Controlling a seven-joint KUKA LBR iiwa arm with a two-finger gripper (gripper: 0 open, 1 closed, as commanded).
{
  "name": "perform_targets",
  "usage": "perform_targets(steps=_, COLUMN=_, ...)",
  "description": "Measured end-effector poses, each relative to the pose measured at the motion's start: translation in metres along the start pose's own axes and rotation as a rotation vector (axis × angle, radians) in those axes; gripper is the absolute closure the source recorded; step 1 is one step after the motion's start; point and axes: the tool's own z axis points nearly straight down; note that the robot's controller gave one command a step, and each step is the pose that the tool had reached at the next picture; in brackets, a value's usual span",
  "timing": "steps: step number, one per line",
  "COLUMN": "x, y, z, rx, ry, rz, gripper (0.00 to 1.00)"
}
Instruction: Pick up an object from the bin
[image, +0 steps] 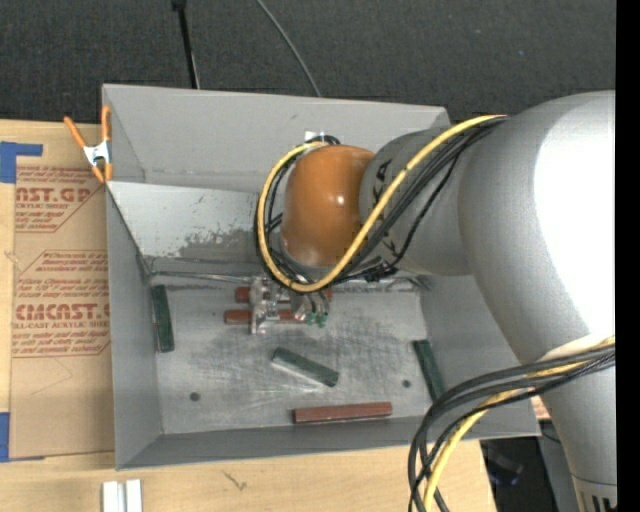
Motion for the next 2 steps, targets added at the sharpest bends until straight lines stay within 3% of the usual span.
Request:
perform_targets(steps=1, x=0.0, y=0.0, z=0.0, rx=0.0, ry=0.0, rz=0.0, gripper=1.0)
perform_targets(steps=2, x=-0.001, y=-0.01, z=-0.025, rx=0.007, ry=0.029, rz=-0.023, gripper=1.0)
